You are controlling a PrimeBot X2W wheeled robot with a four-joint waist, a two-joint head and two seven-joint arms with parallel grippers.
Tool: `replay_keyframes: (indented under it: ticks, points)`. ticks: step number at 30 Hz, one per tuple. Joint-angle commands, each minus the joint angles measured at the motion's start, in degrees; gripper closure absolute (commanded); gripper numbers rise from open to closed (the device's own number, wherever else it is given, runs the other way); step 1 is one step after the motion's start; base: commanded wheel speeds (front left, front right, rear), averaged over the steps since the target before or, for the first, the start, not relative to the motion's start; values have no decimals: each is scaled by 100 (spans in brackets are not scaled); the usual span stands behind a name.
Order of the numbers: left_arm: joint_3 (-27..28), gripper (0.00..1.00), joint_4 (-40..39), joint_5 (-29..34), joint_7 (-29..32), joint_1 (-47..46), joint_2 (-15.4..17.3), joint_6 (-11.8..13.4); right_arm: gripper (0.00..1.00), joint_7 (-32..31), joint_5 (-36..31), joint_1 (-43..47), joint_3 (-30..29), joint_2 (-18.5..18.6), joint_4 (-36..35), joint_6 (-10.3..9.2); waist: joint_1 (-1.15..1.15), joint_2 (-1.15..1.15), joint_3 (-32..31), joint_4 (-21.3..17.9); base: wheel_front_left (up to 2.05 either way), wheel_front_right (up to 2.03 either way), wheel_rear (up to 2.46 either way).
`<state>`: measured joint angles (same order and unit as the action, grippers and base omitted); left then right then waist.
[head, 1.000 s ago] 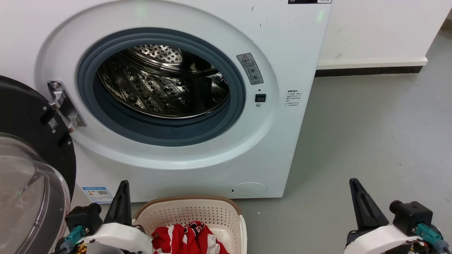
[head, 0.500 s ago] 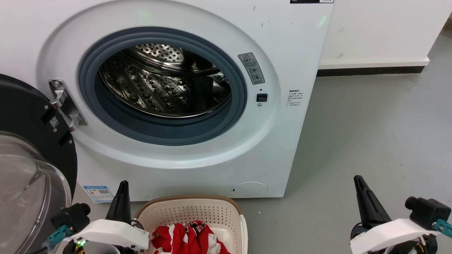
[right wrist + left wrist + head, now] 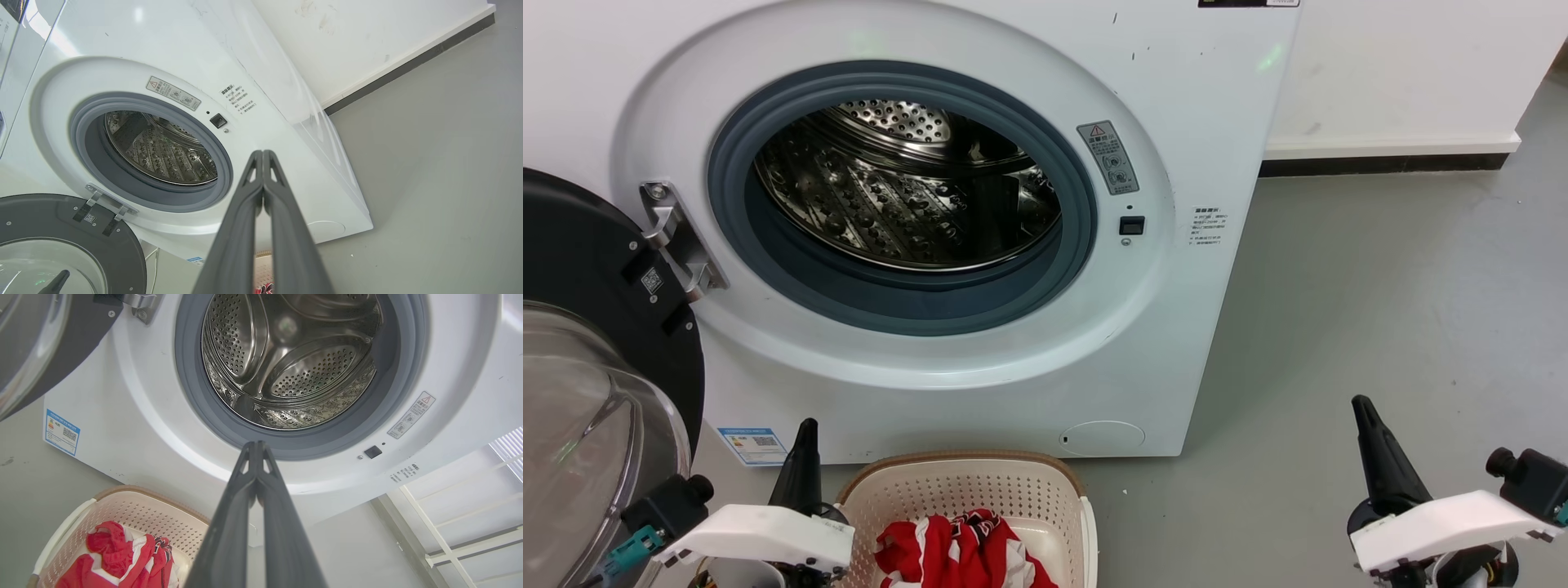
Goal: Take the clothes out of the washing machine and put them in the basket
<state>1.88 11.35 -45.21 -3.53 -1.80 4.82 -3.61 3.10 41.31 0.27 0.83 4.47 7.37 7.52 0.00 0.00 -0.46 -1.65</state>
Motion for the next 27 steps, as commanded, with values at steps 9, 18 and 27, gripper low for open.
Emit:
replay_keyframes:
  ticks: [9, 18, 27]
  points:
    - [92, 100, -5, -785, 167, -227, -23, -90, 100, -108, 916, -235, -69, 55, 56, -1, 0, 0, 7, 18, 0, 0, 0]
    - [153, 100, 35, -1400, 298, -276, -52, -141, 100, -200, 1617, -298, -121, 61, 144, -2, 0, 0, 14, 35, 0, 0, 0]
    - [199, 100, 71, -1903, 408, -301, -72, -178, 100, -278, 2182, -363, -168, 62, 223, -2, 0, 0, 20, 51, 0, 0, 0]
